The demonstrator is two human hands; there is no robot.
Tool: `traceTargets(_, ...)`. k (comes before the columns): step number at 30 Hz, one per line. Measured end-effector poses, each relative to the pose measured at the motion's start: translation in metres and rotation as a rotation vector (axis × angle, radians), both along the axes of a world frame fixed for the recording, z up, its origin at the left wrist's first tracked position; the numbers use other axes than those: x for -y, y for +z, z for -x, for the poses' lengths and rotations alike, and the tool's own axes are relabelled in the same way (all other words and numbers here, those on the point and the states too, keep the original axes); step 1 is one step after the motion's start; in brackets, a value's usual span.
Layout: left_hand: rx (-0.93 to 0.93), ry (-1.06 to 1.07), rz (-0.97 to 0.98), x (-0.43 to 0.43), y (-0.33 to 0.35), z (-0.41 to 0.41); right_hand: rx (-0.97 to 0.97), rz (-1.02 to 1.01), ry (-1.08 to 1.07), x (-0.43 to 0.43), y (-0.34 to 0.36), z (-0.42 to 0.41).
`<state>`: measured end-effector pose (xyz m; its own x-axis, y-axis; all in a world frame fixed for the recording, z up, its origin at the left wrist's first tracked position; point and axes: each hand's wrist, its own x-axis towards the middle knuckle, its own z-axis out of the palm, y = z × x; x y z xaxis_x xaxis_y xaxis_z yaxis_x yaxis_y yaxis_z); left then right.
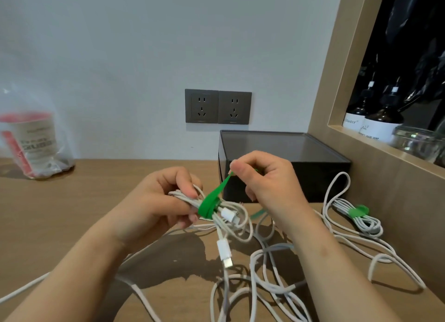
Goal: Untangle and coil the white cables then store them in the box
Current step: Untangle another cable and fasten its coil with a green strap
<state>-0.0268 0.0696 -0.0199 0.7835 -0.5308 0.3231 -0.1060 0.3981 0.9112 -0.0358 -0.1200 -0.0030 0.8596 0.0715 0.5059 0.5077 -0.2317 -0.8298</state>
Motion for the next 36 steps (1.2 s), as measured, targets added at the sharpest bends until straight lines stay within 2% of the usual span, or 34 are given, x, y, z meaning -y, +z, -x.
traceTargets(3,-0.187,0.046,0.261,0.005,0.000,0.000,-0.030,0.018,0.022,-0.012,-0.013,-0.006)
traceTargets(6,-0.408,0.289,0.469,0.008,0.002,-0.005,-0.084,0.270,0.038,-0.024,-0.021,-0.003)
traceTargets(8,-0.447,0.455,0.486,0.012,0.003,-0.009,-0.105,0.380,0.080,-0.031,-0.022,0.000)
traceTargets(10,-0.347,0.626,0.338,0.014,0.001,-0.009,-0.147,0.450,0.130,-0.038,-0.022,0.004)
traceTargets(12,-0.106,0.816,0.060,0.012,-0.004,-0.008,-0.226,0.459,0.204,-0.041,-0.020,0.008)
traceTargets(14,0.152,0.972,-0.232,0.009,-0.009,-0.010,-0.310,0.339,0.272,-0.038,-0.016,0.011)
traceTargets(16,0.315,1.026,-0.405,0.007,-0.012,-0.011,-0.361,0.124,0.288,-0.032,-0.011,0.012)
traceTargets(19,0.490,0.980,-0.536,0.007,-0.014,-0.012,-0.368,-0.129,0.240,-0.021,-0.005,0.009)
traceTargets(22,0.636,0.846,-0.592,0.008,-0.013,-0.009,-0.361,-0.162,0.168,-0.018,-0.005,0.008)
traceTargets(29,0.350,0.465,-0.352,0.007,0.000,0.002,-0.364,-0.079,0.160,-0.019,-0.006,0.006)
traceTargets(32,0.299,0.446,-0.314,0.009,-0.003,0.001,-0.364,-0.035,0.112,-0.018,-0.007,0.004)
traceTargets(36,0.245,0.501,-0.182,0.013,-0.003,0.000,-0.450,-0.091,0.118,-0.017,-0.010,0.002)
